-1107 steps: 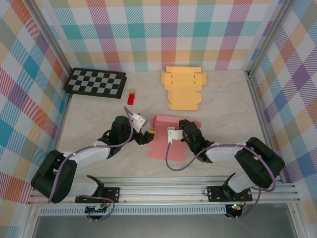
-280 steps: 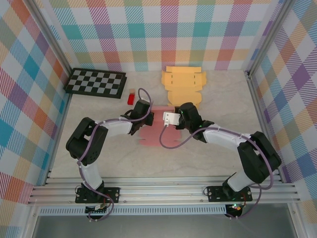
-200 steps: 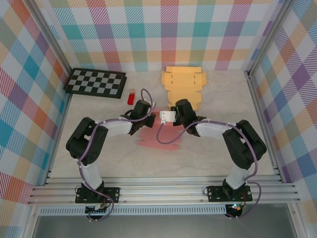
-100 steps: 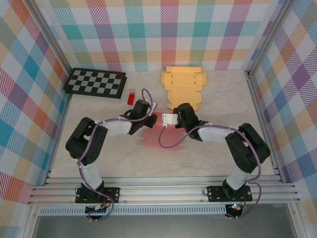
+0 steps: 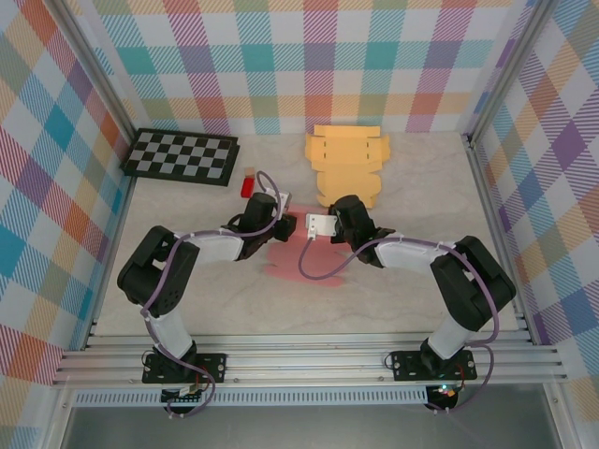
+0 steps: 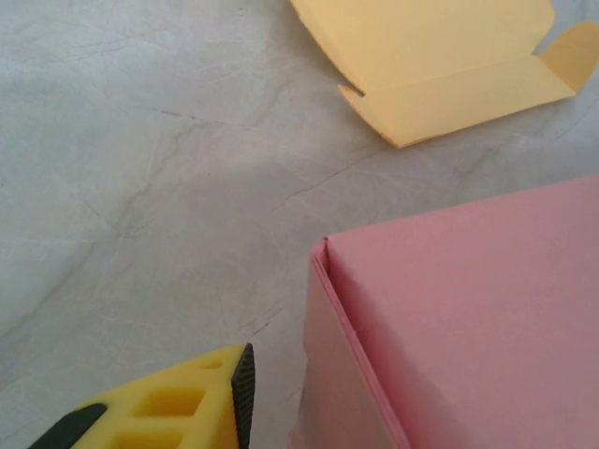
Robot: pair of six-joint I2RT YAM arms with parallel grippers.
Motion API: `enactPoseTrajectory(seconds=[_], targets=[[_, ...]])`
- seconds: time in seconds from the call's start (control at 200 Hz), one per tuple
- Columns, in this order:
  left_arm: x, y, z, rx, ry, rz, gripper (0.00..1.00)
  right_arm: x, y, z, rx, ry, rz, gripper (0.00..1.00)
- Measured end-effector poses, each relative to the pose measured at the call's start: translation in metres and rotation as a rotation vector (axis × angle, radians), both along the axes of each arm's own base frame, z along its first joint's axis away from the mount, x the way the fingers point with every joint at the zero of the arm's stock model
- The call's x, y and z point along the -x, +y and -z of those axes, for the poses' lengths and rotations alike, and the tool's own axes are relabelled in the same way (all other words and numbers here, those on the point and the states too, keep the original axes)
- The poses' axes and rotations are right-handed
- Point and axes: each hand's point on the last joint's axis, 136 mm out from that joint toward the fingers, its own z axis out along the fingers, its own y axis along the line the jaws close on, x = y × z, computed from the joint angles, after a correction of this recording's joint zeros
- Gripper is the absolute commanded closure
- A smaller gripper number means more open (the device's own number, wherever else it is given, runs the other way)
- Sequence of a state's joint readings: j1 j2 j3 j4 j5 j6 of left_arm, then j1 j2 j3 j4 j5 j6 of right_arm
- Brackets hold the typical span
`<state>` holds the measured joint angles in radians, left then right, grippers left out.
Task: Fold the paper box
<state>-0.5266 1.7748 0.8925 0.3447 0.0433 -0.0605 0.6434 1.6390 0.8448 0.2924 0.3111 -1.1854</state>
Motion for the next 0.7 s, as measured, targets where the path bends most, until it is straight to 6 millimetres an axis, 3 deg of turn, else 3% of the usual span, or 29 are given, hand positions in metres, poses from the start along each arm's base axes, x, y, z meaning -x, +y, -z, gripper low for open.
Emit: enactPoseTrajectory(seconds=[0.24, 0.3, 0.38, 0.67, 0.7], targets=[[-0.0013, 0.0001, -0.0034, 0.03, -0.015, -0.015, 0.7, 0.0019, 0.0006, 0.0017, -0.006, 0.01, 0.007, 1.0], [-0.0022, -0.0001, -0.0047, 0.037, -0.018, -0.021, 0.78, 0.0019, 0.0009, 0.0015, -0.008, 0.01, 0.009, 1.0], [-0.0024, -0.0013, -0.0058, 0.043, -0.021, -0.026, 1.0, 0.002, 0.0021, 0.0003, -0.012, 0.005, 0.011, 1.0], [-0.0006, 0.0006, -0.0021, -0.015, -0.04, -0.06, 1.0, 0.0033, 0.0033, -0.0012, -0.011, 0.0, 0.014, 1.0], [-0.0004, 0.0004, -0.0021, -0.016, -0.041, -0.06, 0.92, 0.0033, 0.0031, -0.0009, -0.011, 0.001, 0.014, 1.0]])
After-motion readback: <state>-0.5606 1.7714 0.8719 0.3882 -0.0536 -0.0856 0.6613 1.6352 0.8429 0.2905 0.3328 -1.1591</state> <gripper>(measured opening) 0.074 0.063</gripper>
